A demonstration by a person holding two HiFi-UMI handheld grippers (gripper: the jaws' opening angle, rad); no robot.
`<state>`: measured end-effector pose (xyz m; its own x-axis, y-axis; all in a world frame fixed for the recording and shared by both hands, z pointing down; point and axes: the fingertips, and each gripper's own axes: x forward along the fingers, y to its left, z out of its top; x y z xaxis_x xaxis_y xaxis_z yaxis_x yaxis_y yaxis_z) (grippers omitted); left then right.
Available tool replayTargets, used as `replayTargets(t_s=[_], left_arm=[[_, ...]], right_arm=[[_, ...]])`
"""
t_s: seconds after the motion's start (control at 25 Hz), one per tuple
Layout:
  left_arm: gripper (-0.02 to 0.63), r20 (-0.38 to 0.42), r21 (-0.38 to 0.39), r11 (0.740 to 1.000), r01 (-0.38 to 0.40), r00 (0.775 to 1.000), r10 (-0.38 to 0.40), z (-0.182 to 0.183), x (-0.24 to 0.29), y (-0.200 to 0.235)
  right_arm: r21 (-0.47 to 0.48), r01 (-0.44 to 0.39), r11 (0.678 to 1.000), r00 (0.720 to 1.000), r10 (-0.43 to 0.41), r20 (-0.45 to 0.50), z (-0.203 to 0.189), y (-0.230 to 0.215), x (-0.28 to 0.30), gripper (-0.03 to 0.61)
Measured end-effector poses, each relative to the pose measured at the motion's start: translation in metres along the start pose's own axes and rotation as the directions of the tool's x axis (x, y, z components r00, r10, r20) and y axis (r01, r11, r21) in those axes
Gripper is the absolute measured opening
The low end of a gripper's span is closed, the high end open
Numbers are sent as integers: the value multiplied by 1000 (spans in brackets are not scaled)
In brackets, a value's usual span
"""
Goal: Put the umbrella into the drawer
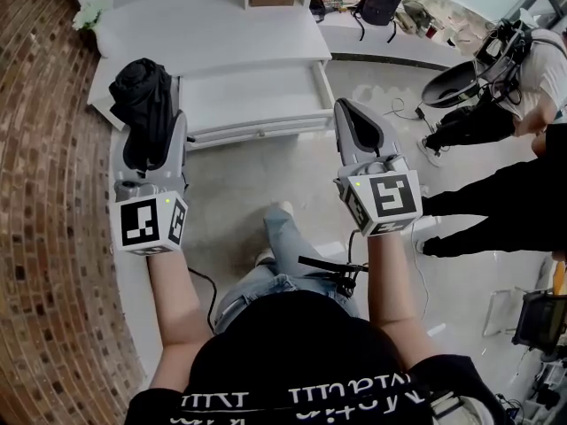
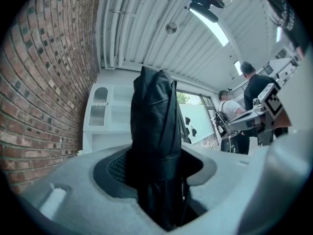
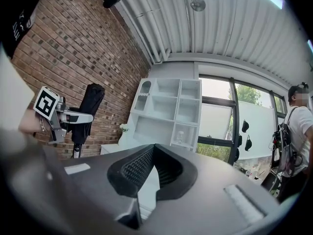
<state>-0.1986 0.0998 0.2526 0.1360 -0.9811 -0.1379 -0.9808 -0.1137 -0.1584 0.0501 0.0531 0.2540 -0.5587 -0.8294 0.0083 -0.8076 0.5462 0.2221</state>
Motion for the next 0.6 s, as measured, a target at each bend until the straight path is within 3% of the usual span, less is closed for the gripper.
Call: replayTargets(t_s=[0.24,0.6], left_arm=[[239,-26,-11,1000,-8,1000,7,-18,25,6],[239,-56,4,1000,-16,998,16,-40,106,15]], right_arm=[[8,-8,1000,1000,8,-5,-13,-13,30,11],[53,-8,999,999,9,-36,-46,-58,99,11]])
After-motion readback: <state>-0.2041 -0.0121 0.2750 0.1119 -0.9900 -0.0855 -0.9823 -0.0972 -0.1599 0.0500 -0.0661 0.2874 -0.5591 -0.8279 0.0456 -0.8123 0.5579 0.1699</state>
